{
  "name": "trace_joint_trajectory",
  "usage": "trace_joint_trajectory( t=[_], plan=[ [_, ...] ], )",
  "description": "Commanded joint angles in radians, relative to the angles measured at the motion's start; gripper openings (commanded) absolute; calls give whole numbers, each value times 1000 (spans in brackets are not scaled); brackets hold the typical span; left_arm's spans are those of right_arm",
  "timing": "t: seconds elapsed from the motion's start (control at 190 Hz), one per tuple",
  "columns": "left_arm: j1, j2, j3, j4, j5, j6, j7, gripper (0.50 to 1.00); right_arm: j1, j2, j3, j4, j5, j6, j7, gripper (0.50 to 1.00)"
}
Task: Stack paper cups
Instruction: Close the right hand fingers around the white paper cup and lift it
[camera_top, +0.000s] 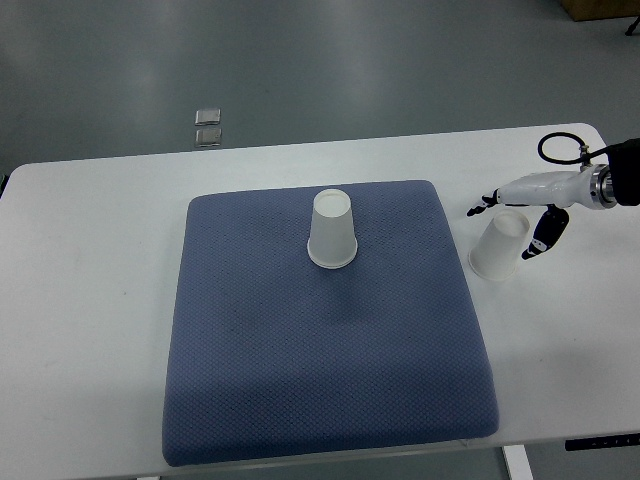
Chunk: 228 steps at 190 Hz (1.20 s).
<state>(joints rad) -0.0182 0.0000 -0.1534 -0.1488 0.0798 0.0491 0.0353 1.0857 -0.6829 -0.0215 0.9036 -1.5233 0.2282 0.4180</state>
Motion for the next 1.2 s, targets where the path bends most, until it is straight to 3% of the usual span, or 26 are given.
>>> trace_joint_trajectory(
  t=[0.0, 0.342, 0.495, 0.668, 0.737, 0.784, 1.047, 1.195],
  plan=[
    [0, 0, 0, 0, 1, 0, 0, 1000, -7, 14, 0, -31, -9, -29, 1, 901],
    [1, 0, 0, 0, 0, 0, 0, 1000, -27, 42, 0, -64, -26, -63, 1, 897],
    [0, 0, 0, 0, 0, 0, 0, 1000, -33, 42, 0, -64, -31, -69, 1, 870],
    [0, 0, 0, 0, 0, 0, 0, 1000, -33, 51, 0, -63, -31, -69, 1, 776],
    [0, 0, 0, 0, 0, 0, 0, 1000, -33, 52, 0, -64, -31, -66, 1, 709],
    [0, 0, 0, 0, 0, 0, 0, 1000, -33, 54, -1, -64, -31, -66, 1, 688],
    [0, 0, 0, 0, 0, 0, 0, 1000, -33, 71, -9, -64, -31, -63, 2, 619],
    [0, 0, 0, 0, 0, 0, 0, 1000, -27, 71, -9, -64, -31, -61, 2, 615]
  ],
)
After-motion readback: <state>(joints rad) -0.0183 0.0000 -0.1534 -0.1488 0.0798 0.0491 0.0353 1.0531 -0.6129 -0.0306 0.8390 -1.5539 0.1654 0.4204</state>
